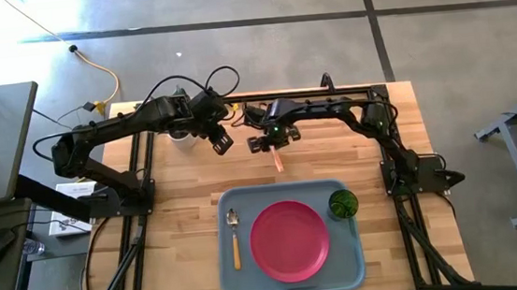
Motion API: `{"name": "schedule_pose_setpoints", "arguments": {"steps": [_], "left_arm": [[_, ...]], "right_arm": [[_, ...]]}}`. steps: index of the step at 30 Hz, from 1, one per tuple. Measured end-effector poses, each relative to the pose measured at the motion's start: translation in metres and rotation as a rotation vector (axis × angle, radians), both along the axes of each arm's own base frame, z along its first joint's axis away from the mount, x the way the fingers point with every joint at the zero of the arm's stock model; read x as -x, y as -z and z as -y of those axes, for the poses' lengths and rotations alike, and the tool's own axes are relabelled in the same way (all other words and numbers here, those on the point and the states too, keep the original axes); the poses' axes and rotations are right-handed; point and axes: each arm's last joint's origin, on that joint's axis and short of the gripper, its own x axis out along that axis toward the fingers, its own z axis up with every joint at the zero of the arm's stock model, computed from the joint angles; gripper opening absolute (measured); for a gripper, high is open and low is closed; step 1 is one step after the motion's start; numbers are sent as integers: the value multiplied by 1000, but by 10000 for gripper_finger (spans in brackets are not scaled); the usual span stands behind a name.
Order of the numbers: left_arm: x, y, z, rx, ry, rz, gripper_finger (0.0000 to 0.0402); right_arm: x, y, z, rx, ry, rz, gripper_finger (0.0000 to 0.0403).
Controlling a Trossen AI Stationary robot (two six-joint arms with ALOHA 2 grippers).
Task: Pick and place plate/cup/fork/spoon on tray
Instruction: Put the yellow fork on the blue tray
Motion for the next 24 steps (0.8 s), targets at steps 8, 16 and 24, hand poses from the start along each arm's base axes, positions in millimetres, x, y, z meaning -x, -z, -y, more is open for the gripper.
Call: {"name": "schedule_pose_setpoints", "arguments": {"steps": [8,16,24], "left_arm": [[0,0,0,0,0,0,70],[0,0,0,0,0,0,70],[0,0,0,0,0,0,70]], "right_arm": [[-3,-8,0,-8,3,16,142],[4,-8,-5,-18,3,-60,140],[-2,-8,-21,11,-15,-71,139]]}}
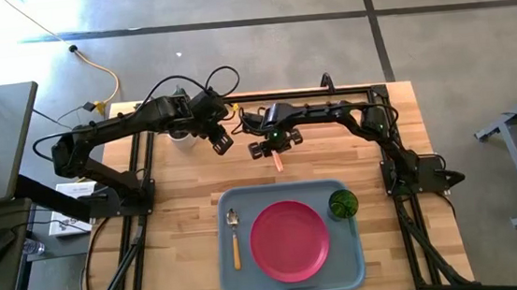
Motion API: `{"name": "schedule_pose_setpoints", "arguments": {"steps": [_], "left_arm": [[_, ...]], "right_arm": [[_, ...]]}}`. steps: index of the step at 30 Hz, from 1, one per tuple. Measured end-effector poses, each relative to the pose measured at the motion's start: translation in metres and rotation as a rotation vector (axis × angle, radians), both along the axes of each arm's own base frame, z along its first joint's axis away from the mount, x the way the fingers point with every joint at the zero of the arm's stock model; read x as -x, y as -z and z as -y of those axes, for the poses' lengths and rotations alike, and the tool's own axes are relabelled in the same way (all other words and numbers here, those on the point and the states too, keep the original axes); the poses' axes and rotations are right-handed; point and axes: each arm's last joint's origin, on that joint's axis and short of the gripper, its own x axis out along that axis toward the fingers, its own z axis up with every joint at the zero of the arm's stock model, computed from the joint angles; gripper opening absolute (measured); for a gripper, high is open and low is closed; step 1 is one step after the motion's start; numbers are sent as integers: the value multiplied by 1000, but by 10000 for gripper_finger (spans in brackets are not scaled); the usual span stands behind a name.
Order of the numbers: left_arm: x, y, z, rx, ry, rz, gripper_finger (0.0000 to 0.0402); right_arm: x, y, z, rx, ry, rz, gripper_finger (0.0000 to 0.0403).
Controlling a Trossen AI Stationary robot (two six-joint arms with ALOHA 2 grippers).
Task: Pick and place plate/cup/fork/spoon on tray
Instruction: Put the yellow fork on the blue tray
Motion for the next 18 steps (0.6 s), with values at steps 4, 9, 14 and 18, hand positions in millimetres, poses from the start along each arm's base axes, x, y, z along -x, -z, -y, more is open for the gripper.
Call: {"name": "schedule_pose_setpoints", "arguments": {"steps": [4,9,14,18], "left_arm": [[0,0,0,0,0,0,70],[0,0,0,0,0,0,70],[0,0,0,0,0,0,70],[0,0,0,0,0,0,70]], "right_arm": [[1,0,1,41,6,-18,139],[1,1,0,36,4,-23,139],[4,12,-4,31,-3,-40,139],[4,13,-5,17,-8,-40,139]]}}
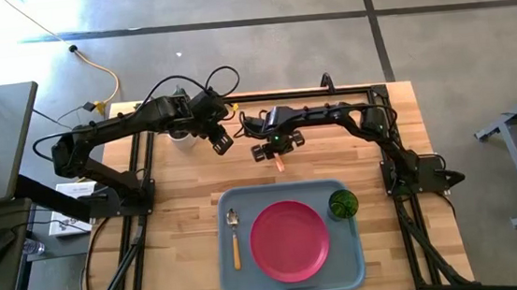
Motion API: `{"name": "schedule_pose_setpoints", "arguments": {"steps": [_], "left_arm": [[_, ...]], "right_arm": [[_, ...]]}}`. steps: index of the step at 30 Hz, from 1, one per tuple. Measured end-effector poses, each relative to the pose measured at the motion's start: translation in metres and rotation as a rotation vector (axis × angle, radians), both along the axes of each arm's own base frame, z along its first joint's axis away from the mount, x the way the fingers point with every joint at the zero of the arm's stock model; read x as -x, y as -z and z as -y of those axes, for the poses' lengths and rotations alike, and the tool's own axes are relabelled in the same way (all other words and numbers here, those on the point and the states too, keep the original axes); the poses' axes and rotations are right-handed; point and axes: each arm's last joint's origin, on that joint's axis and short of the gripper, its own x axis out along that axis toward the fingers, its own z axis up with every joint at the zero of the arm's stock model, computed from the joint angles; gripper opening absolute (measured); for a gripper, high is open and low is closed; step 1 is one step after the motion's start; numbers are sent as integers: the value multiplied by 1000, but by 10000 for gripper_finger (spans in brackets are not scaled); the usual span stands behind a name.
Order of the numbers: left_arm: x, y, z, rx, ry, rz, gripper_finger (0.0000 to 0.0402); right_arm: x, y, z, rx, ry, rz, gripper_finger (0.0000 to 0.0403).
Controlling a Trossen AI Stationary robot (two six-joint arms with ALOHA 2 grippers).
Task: Pick and place plate/cup/fork/spoon on tray
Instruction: Put the yellow fork on the blue tray
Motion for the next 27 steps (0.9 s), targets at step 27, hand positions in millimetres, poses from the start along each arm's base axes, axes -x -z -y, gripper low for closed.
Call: {"name": "schedule_pose_setpoints", "arguments": {"steps": [27], "left_arm": [[0,0,0,0,0,0,70]], "right_arm": [[-18,-3,-3,-91,-16,207,139]]}}
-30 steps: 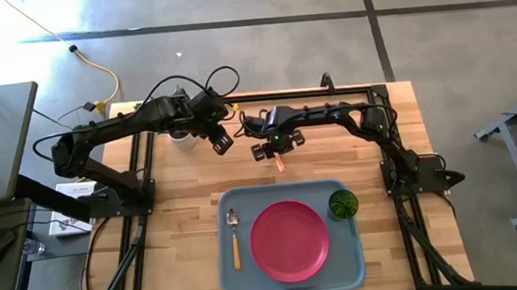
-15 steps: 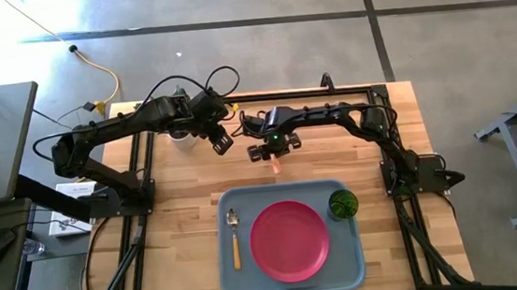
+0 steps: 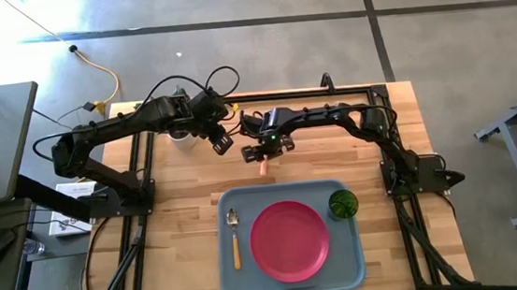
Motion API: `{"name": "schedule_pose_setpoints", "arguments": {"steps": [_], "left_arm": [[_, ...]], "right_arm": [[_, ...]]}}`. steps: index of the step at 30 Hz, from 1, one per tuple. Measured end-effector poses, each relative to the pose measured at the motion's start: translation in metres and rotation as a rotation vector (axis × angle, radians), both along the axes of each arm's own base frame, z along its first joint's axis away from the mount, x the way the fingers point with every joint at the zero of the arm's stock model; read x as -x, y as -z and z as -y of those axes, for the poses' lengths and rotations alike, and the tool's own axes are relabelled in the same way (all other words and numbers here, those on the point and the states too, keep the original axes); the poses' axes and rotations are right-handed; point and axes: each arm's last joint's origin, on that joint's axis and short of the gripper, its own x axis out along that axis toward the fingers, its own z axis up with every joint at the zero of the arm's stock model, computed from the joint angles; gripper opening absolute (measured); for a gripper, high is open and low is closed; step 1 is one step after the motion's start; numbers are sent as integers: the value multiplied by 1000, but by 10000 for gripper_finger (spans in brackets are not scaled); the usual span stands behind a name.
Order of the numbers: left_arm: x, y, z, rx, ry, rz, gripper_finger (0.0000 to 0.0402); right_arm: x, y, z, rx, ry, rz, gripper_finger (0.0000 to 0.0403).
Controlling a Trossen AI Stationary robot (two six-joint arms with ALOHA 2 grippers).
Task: Pick and place plate/cup/fork/spoon on tray
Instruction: Put the yellow fork on the blue tray
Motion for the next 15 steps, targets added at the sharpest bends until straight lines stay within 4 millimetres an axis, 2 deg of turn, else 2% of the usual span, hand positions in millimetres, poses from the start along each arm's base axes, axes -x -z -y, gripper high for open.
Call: {"name": "schedule_pose_setpoints", "arguments": {"steps": [15], "left_arm": [[0,0,0,0,0,0,70]], "right_arm": [[3,-9,-3,-28,1,-6,139]]}}
